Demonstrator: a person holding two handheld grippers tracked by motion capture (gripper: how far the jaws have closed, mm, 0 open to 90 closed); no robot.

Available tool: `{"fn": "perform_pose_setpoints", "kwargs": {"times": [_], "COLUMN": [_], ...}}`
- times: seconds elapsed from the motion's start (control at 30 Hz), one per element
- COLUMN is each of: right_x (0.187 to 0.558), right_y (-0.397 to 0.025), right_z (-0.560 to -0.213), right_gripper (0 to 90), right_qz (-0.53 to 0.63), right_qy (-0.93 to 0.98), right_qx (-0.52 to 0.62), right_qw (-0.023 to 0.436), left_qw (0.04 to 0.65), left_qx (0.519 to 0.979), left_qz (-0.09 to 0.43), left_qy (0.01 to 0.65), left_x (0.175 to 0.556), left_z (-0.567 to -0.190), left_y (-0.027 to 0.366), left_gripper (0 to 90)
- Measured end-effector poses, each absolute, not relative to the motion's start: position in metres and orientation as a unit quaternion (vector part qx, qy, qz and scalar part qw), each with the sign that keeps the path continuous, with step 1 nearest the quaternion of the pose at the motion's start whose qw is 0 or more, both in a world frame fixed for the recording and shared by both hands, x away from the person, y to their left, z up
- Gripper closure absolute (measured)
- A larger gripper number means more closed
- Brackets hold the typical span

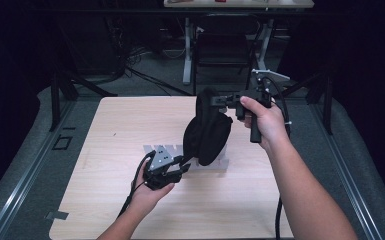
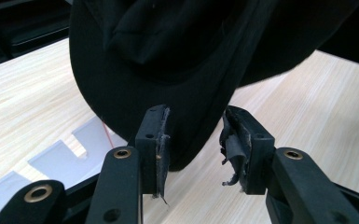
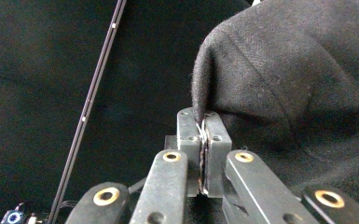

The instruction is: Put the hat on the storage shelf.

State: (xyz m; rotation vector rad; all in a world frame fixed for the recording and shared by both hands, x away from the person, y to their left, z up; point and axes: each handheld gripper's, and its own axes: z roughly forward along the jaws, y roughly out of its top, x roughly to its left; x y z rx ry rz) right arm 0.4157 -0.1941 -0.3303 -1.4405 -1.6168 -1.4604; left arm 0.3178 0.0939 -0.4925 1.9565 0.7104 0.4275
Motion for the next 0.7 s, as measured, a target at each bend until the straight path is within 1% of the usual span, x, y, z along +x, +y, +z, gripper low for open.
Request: {"fn": "perform_pose_setpoints", "kwargs": {"times": [0.23,0.3,0.37,0.6,0.7], "right_x": [0.416,0.416,0.415,0.414,0.414], "right_y": [-0.194,-0.194,-0.194,-0.189,-0.183], "right_z": [-0.334,-0.334,-0.333,-0.330,-0.328], "right_gripper": [88.4,88.4,88.4,88.4,88.4], "right_qz": [-0.537,-0.539,-0.540,-0.539,-0.539], "right_qy": [-0.597,-0.596,-0.595,-0.601,-0.604], "right_qx": [-0.535,-0.534,-0.533,-0.528,-0.524], "right_qw": [0.262,0.263,0.264,0.265,0.266], "left_qw": [0.490,0.487,0.486,0.485,0.492], "left_qx": [0.803,0.807,0.807,0.810,0.807], "left_qz": [0.178,0.174,0.178,0.186,0.182], "left_qy": [0.289,0.287,0.283,0.271,0.272], "left_x": [0.319,0.320,0.320,0.319,0.319], "left_z": [-0.487,-0.486,-0.487,-0.490,-0.492], "left_y": [0.091,0.091,0.090,0.088,0.089], "left_gripper": [65.1,72.4,77.0,80.4,80.9]}}
